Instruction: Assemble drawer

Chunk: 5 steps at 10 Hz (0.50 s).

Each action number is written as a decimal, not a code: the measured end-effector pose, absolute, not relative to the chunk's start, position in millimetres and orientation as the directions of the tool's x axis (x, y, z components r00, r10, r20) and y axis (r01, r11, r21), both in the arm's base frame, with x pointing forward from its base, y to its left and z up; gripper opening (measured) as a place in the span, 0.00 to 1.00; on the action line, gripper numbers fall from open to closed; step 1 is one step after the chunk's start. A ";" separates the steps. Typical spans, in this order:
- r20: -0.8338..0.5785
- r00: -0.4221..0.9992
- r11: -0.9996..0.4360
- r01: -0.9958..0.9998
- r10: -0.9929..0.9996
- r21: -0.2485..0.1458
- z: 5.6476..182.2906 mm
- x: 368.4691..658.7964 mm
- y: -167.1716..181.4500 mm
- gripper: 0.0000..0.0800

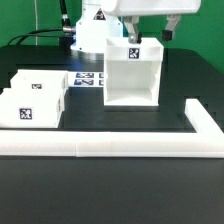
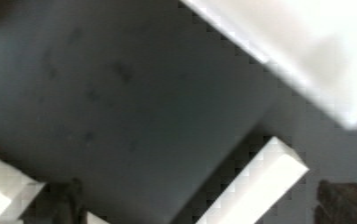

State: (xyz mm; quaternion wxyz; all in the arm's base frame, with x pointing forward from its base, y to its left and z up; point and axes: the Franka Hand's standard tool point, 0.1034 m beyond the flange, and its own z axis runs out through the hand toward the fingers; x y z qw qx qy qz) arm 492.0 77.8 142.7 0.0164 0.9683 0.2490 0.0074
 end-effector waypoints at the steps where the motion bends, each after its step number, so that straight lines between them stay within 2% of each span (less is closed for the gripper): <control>1: 0.008 0.865 -0.865 0.501 0.502 0.035 141.7 492.9 77.2 0.81; 4: 0.007 0.879 -0.878 0.477 0.477 0.034 140.7 490.4 76.9 0.81; 5: 0.021 0.934 -0.934 0.355 0.356 0.041 142.5 477.6 76.7 0.81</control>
Offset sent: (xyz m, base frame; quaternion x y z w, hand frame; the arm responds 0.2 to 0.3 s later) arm 0.0000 0.0000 0.0000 0.0000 0.0000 0.0000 1.0000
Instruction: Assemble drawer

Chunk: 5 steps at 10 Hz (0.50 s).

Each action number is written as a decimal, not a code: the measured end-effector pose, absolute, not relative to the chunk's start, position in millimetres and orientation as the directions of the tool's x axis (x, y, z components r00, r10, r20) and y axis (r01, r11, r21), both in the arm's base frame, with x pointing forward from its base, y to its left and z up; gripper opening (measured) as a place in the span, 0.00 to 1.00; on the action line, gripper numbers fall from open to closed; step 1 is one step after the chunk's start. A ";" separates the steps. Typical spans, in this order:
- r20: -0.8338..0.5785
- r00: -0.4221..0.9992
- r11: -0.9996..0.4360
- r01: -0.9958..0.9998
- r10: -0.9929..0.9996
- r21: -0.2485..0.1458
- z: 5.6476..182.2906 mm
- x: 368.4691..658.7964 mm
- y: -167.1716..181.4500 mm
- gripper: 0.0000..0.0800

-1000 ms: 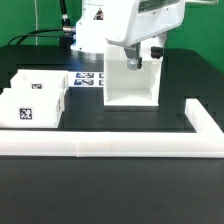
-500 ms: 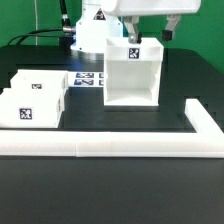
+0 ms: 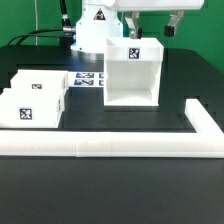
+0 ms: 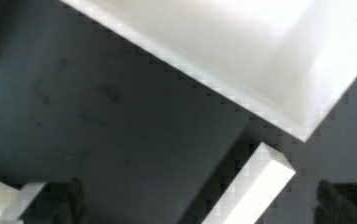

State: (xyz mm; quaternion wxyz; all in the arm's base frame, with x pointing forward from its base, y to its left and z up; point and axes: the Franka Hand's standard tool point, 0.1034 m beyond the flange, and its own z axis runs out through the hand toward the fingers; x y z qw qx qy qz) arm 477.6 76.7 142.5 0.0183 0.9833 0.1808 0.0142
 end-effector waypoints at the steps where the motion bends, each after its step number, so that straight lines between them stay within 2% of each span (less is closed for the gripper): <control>1: 0.016 0.966 -0.964 0.258 0.259 0.058 139.5 458.5 83.0 0.81; 2: 0.004 0.981 -0.980 0.194 0.194 0.055 133.8 447.2 91.3 0.81; 5: 0.009 0.990 -0.989 0.141 0.142 0.036 129.6 442.4 93.8 0.81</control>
Offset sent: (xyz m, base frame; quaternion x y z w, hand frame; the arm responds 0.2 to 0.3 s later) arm -0.0263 0.0075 -0.0105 0.0461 0.0207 0.1481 0.9877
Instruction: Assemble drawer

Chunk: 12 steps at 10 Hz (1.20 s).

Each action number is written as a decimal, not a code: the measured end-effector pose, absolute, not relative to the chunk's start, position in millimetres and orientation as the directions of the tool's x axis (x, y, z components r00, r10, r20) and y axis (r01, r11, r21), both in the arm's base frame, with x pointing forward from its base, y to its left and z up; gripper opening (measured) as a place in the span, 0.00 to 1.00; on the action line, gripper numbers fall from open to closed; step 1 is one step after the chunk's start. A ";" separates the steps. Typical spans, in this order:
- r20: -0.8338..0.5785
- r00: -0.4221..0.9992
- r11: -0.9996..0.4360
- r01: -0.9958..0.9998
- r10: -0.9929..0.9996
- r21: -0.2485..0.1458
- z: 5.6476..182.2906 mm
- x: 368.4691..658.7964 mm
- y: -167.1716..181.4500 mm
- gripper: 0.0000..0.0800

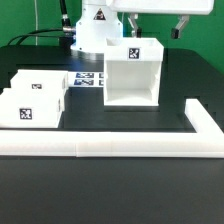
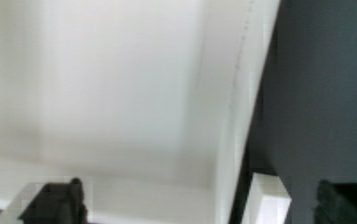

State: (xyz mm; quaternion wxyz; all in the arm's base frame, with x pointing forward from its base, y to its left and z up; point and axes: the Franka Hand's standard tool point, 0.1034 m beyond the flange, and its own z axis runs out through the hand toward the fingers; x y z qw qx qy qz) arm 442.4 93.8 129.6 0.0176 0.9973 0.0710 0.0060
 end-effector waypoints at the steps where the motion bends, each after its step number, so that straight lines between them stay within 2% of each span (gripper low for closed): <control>1: 0.009 0.990 -0.989 0.141 0.142 0.036 129.5 442.3 93.8 0.81; 3: 0.013 0.993 -0.993 0.114 0.115 0.033 127.9 440.8 94.6 0.81; 5: 0.016 1.000 -1.000 -0.015 -0.016 -0.001 110.9 417.1 100.3 0.81; 7: 0.025 0.997 -0.997 -0.069 -0.070 -0.026 100.2 409.2 103.7 0.81; 9: 0.019 0.998 -0.997 -0.066 -0.066 -0.027 94.6 405.2 102.8 0.81; 11: 0.019 0.998 -0.998 -0.062 -0.063 -0.027 94.1 405.1 102.7 0.50; 12: 0.018 0.998 -0.998 -0.062 -0.063 -0.027 94.1 405.1 102.8 0.28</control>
Offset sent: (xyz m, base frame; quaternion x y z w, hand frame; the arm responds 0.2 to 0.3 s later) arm -0.0403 0.0070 -0.0189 0.0196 0.0219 0.1586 0.9869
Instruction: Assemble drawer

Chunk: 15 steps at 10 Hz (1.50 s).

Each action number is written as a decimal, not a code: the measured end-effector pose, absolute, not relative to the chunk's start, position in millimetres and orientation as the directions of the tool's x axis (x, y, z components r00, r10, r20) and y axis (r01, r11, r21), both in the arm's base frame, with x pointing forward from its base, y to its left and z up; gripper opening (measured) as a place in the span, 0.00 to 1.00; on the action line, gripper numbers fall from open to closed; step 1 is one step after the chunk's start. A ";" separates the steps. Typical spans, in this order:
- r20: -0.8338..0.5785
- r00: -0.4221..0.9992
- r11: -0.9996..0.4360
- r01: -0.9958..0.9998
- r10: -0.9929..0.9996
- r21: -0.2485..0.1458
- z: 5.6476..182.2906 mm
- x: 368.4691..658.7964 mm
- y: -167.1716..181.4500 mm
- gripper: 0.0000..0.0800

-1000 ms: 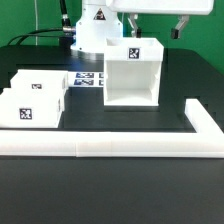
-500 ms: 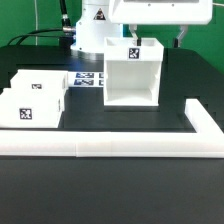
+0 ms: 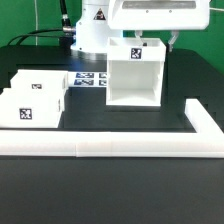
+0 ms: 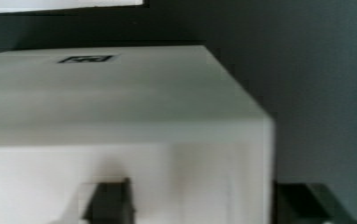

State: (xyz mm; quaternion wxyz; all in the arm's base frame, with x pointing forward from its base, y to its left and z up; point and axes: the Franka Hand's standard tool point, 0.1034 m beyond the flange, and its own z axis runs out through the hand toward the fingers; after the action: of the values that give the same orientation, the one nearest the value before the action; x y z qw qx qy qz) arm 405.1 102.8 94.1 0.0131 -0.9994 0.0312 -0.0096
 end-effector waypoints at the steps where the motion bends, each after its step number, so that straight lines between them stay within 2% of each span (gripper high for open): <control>1: 0.018 0.998 -0.998 -0.062 -0.062 -0.027 94.1 405.0 102.8 0.28; 2: 0.018 0.998 -0.998 -0.062 -0.062 -0.027 94.1 405.0 102.8 0.11; 3: 0.018 0.998 -0.998 -0.061 -0.062 -0.027 94.1 405.0 102.8 0.05; 9: 0.018 1.000 -0.999 -0.020 -0.020 -0.026 94.3 409.0 100.3 0.05; 15: 0.109 0.993 -0.998 0.048 0.043 -0.040 95.2 519.0 81.8 0.05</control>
Offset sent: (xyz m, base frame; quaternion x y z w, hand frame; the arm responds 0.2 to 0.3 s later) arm 0.0000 0.0000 0.0000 0.0000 0.0000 0.0000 1.0000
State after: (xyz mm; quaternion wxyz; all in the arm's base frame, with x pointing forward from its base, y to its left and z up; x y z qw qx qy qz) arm 519.0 81.8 95.2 0.0214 -0.9981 -0.0228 -0.0540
